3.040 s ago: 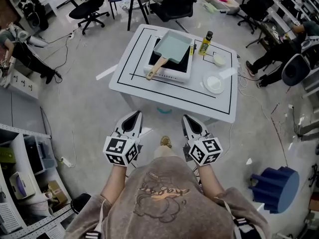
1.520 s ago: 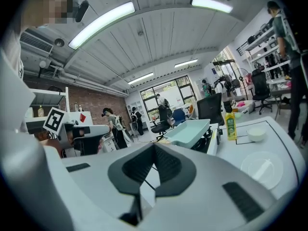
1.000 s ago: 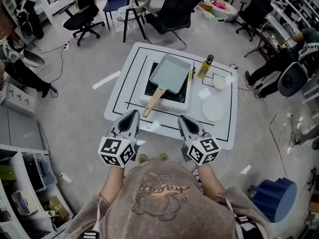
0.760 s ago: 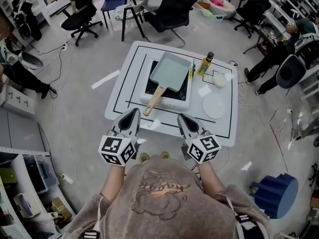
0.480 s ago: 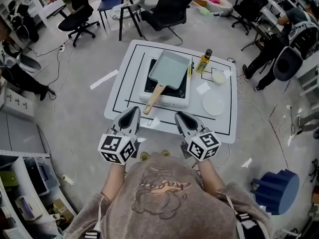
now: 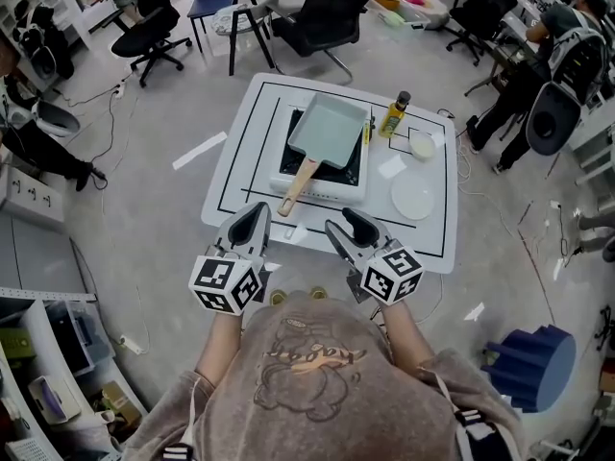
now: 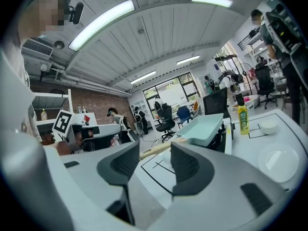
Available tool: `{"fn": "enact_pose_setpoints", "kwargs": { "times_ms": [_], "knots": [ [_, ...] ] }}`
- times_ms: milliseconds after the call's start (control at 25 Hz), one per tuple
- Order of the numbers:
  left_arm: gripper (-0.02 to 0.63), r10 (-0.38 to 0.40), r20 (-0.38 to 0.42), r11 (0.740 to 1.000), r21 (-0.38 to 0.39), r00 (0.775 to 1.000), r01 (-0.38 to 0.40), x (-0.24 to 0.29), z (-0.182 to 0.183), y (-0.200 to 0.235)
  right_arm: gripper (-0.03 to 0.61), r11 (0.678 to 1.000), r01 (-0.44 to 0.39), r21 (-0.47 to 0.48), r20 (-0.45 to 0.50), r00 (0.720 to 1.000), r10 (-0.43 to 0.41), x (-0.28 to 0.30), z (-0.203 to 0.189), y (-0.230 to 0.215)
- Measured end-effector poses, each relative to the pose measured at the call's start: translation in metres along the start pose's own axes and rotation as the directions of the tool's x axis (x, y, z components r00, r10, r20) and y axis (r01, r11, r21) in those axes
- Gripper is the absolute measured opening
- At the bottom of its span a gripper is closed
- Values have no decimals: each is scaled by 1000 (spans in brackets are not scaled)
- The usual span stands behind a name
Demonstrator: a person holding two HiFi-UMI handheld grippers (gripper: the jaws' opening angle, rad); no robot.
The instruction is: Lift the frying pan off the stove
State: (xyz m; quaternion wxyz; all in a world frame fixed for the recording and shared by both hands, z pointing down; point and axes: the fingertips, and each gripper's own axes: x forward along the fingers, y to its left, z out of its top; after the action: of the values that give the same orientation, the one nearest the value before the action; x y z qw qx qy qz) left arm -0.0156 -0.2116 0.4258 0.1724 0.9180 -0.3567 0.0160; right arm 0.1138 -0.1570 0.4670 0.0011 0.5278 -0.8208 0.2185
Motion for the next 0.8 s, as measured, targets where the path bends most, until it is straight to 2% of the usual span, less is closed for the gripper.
{"fn": "enact_pose_setpoints", "kwargs": {
  "times_ms": [160, 320, 520, 800],
  "knots": [
    [6, -2, -3, 1000, 0, 1000, 2, -1, -1, -1, 289, 998, -14, 57, 6, 1000, 13, 3, -2, -1],
    [6, -1, -6, 1000, -1, 1000, 1, -2, -3, -2, 352, 992, -32, 123, 15, 999, 30, 4, -3, -3],
    [6, 7, -9, 1000, 5, 1000, -7, -3, -4, 0, 396, 983, -85, 165, -15, 996, 89, 11, -9, 3],
    [6, 20, -11, 1000, -3, 1000, -20, -6, -6, 2, 399, 958, -142, 248, -9, 989, 149, 28, -8, 5]
  ]
}}
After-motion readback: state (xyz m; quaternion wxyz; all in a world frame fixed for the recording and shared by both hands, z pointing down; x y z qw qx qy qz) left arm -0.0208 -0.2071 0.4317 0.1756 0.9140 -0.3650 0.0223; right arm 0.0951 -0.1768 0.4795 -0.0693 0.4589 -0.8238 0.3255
